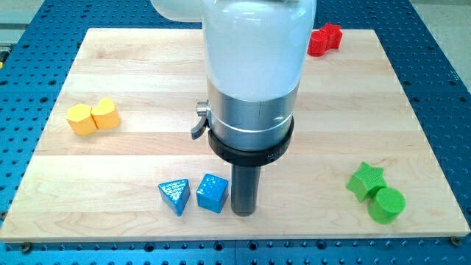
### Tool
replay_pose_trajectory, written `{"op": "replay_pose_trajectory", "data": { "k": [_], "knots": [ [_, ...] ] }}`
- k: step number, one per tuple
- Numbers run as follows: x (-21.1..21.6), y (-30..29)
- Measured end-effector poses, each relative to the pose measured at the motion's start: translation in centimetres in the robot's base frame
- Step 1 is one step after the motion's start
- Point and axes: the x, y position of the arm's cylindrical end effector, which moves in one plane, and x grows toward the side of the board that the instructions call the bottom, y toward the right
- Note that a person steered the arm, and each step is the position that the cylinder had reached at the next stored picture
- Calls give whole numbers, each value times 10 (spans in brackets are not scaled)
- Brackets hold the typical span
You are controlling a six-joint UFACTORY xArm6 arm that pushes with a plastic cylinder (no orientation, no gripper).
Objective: Move your arm top left of the green star
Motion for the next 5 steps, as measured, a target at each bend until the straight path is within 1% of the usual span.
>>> {"op": "replay_pose_trajectory", "data": {
  "k": [5],
  "knots": [
    [0,3]
  ]
}}
